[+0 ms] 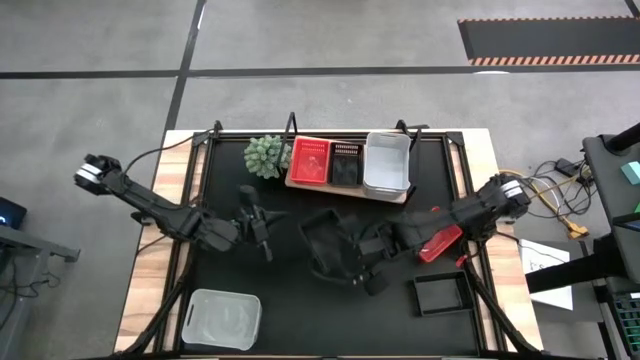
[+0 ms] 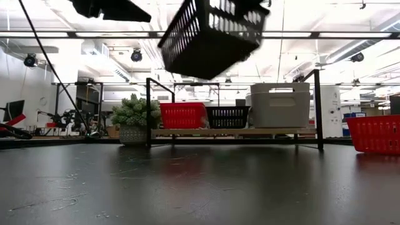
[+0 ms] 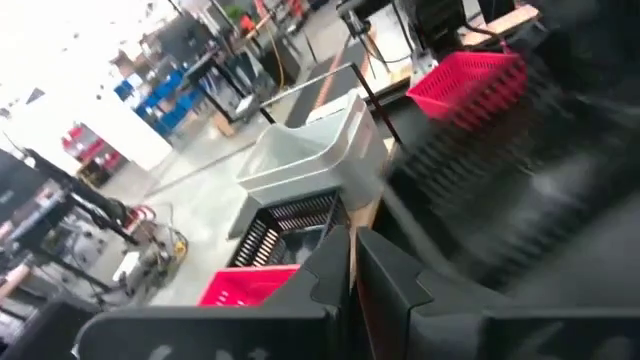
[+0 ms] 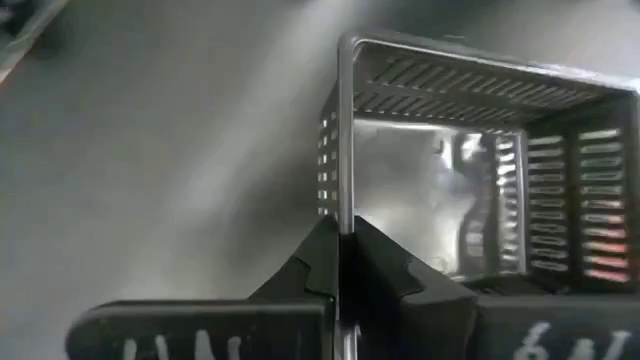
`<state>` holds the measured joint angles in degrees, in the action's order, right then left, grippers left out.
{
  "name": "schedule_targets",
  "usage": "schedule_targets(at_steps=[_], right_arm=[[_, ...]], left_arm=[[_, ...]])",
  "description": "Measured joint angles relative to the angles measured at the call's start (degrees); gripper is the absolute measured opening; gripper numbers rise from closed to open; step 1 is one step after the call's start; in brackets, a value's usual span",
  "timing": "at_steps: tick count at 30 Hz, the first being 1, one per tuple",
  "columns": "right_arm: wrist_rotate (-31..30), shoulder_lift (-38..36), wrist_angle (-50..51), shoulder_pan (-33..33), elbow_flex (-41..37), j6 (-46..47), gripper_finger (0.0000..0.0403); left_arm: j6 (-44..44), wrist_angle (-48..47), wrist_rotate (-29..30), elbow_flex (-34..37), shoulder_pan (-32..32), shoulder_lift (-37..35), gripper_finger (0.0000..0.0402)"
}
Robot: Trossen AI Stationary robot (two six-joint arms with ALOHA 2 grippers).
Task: Stack baskets on shelf by color
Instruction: Stack the left black basket on top of the black basket on the shelf
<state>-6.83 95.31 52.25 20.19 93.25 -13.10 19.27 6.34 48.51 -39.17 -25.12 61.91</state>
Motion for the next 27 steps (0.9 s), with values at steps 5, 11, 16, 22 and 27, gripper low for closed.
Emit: schedule_targets(at_steps=[5, 11, 16, 22, 27], right_arm=[[-3.0, -0.5, 6.0, -6.0, 7.8, 1.4, 0.0009], [-8.9, -0.5, 6.2, -16.3, 11.2, 1.5, 0.0009], [-9.3, -0.3, 5.8, -26.6, 11.4, 3.6, 0.0009], [-4.8, 1.0, 5.8, -35.4, 10.7, 4.3, 0.0009], [-3.3, 2.8, 5.7, -38.5, 10.6, 4.0, 0.0009]], left_arm=[[3.4, 3.1, 0.0, 2.3, 0.0, -4.9, 0.0005], [3.5, 3.7, -0.1, 3.3, -0.1, -7.5, 0.0005], [3.6, 3.7, -0.2, 3.3, -0.1, -6.7, 0.0005], [4.0, 3.7, -0.2, 3.3, 0.0, -6.5, 0.0005], [4.1, 3.7, -0.2, 3.3, 0.0, -6.6, 0.0005]])
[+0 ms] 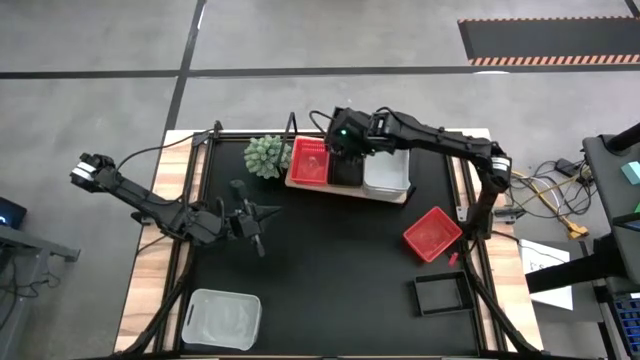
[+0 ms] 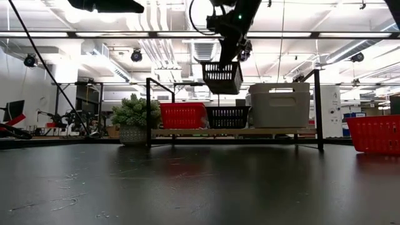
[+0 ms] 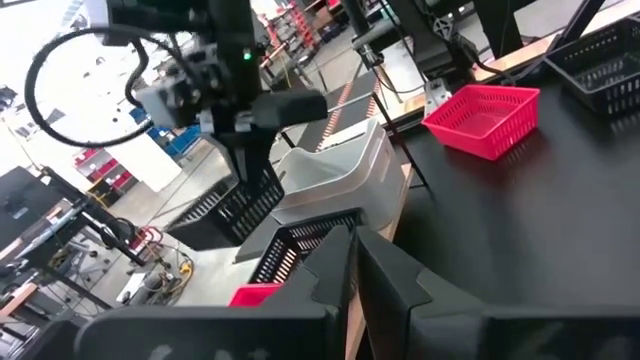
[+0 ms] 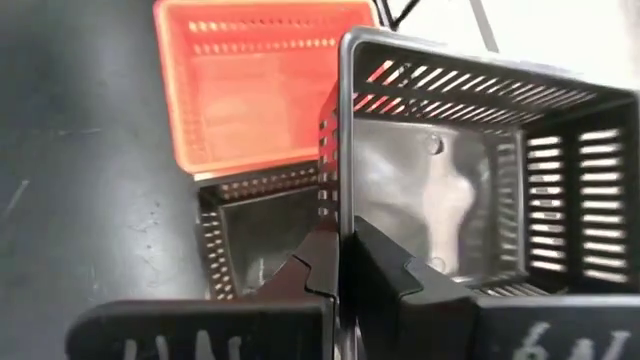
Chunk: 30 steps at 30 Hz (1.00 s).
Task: Stack baskets on shelf by color
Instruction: Stack the left black basket on top of the black basket on the shelf
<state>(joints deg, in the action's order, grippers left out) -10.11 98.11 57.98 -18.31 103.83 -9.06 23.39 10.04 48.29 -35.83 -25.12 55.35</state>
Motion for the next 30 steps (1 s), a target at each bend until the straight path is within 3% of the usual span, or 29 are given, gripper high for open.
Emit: schedule_targets(at_steps=[17, 30], right_arm=[[2.0, 2.4, 7.2, -0.2, -0.2, 0.5, 0.0009], [4.7, 2.5, 6.4, -0.1, -1.7, -0.2, 0.0009]], left_arm=[[1.6, 0.1, 0.0, 0.0, 0.0, 0.0, 0.0005], [1.5, 0.1, 0.0, 0.0, 0.0, 0.0, 0.0005]])
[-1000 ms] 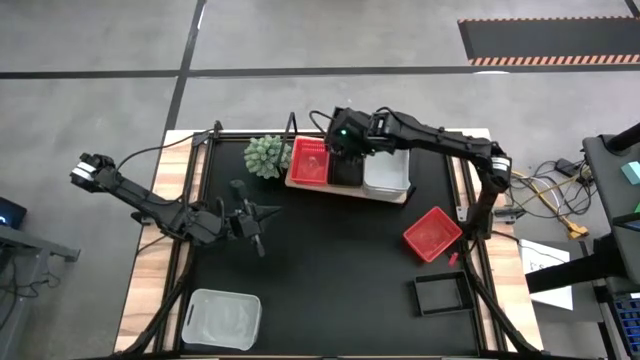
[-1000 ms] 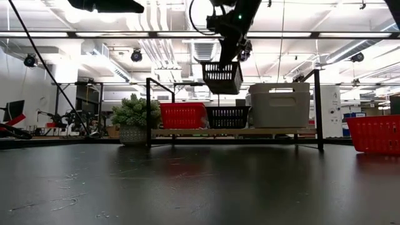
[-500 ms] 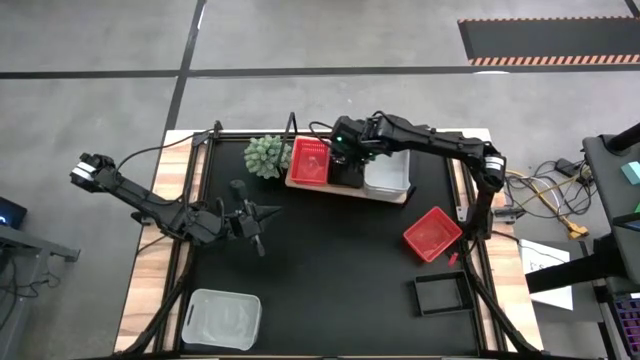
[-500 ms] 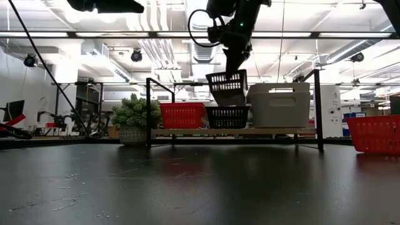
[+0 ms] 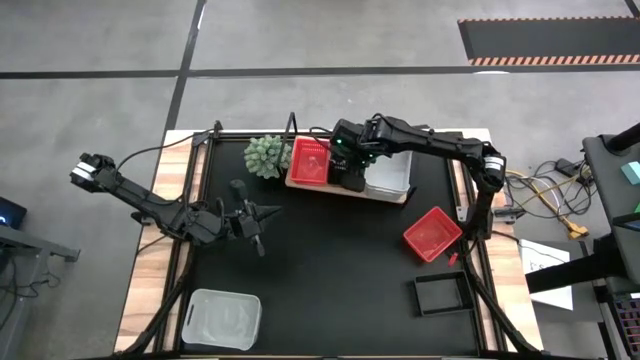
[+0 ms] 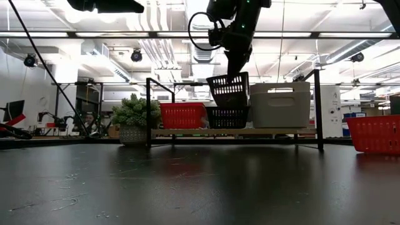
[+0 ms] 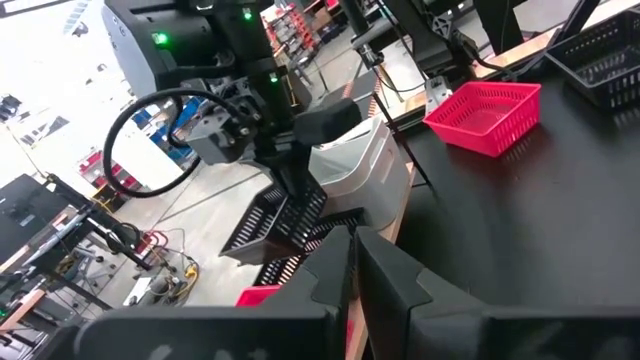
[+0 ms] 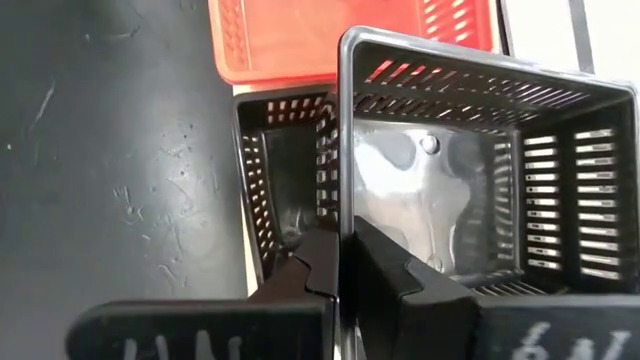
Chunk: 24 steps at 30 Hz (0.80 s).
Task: Stack baskets on shelf by color
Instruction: Stack the left black basket on top of the black basket on the shelf
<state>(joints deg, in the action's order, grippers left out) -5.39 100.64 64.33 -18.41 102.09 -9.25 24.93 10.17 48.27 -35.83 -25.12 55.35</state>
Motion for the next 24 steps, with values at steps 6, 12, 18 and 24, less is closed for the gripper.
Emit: schedule_targets(at_steps=[6, 12, 18, 24], right_arm=[[2.6, 0.0, -1.7, 0.0, -1.3, -1.3, 0.0009], [5.8, 0.0, -3.6, 0.0, -2.1, -1.4, 0.0009], [5.9, 0.0, -3.6, 0.0, -2.4, -1.3, 0.0009], [5.9, 0.0, -6.5, 0.0, -5.1, -1.2, 0.0009]], left_arm=[[0.0, 0.0, 0.0, 0.0, 0.0, 0.0, 0.0005], [0.0, 0.0, 0.0, 0.0, 0.0, 0.0, 0.0005], [0.0, 0.0, 0.0, 0.0, 0.0, 0.0, 0.0005], [0.0, 0.0, 0.0, 0.0, 0.0, 0.0, 0.0005]])
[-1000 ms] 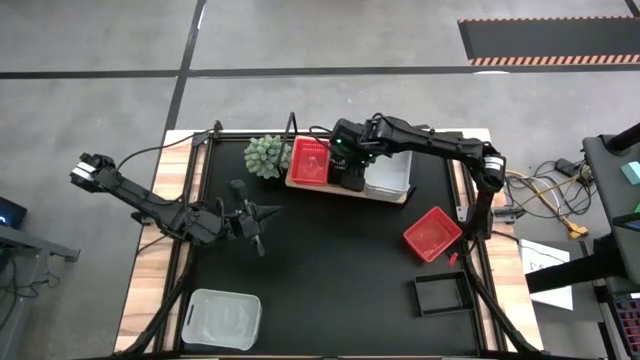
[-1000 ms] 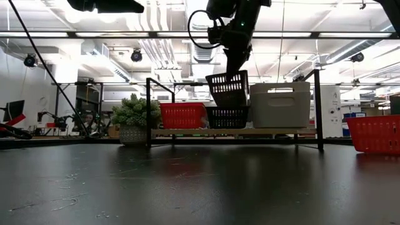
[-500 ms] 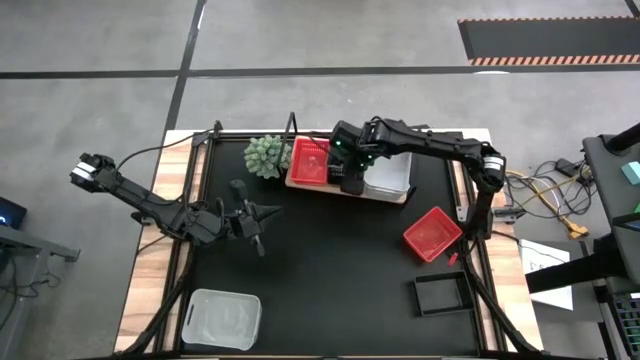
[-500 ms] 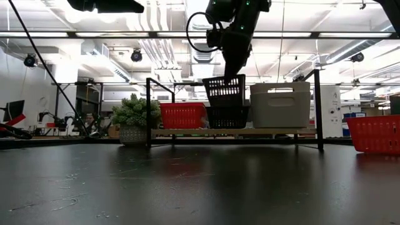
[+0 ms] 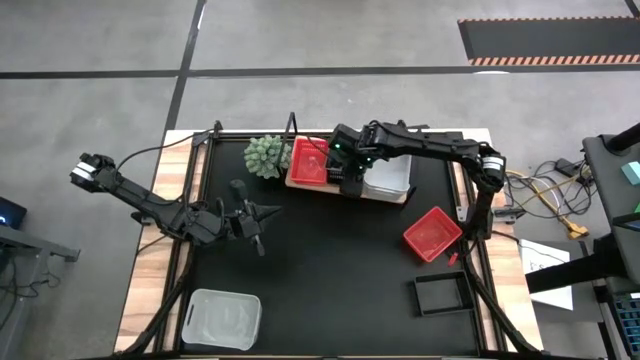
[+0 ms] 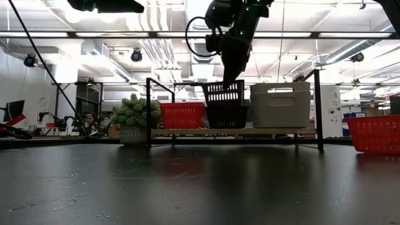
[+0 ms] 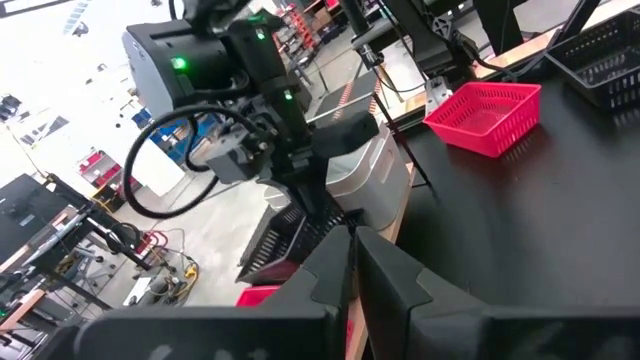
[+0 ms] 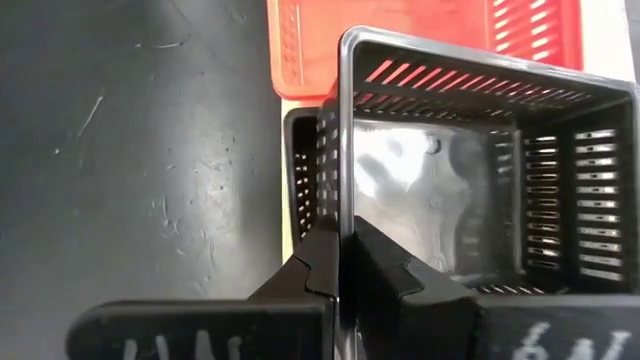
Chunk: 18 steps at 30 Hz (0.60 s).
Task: Stack baskets on shelf by color
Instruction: Stack the left black basket on top of the black basket on the shelf
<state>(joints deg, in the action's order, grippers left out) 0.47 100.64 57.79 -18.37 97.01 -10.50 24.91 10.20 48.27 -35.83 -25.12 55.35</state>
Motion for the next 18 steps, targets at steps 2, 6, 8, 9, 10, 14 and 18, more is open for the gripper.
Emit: schedule_targets(at_steps=[2, 6, 8, 9, 10, 14, 18], right_arm=[[0.0, 0.0, -1.5, 0.0, -1.2, 0.1, 0.0009], [0.0, 0.0, -4.8, 0.0, -3.0, 2.5, 0.0009], [0.0, 0.0, -5.7, 0.0, -3.6, 3.8, 0.0009], [0.0, 0.0, -5.9, 0.0, -3.7, 4.4, 0.0009], [0.0, 0.0, -6.0, 0.0, -3.8, 4.7, 0.0009], [0.0, 0.0, -5.8, 0.0, -4.1, 4.7, 0.0009], [0.0, 0.0, -5.8, 0.0, -4.1, 4.5, 0.0009]], left_arm=[[0.0, 0.0, 0.0, 0.0, 0.0, 0.0, 0.0005], [0.0, 0.0, 0.0, 0.0, 0.0, 0.0, 0.0005], [0.0, 0.0, 0.0, 0.0, 0.0, 0.0, 0.0005], [0.0, 0.0, 0.0, 0.0, 0.0, 0.0, 0.0005], [0.0, 0.0, 0.0, 0.0, 0.0, 0.0, 0.0005], [0.0, 0.0, 0.0, 0.0, 0.0, 0.0, 0.0005], [0.0, 0.0, 0.0, 0.0, 0.0, 0.0, 0.0005]])
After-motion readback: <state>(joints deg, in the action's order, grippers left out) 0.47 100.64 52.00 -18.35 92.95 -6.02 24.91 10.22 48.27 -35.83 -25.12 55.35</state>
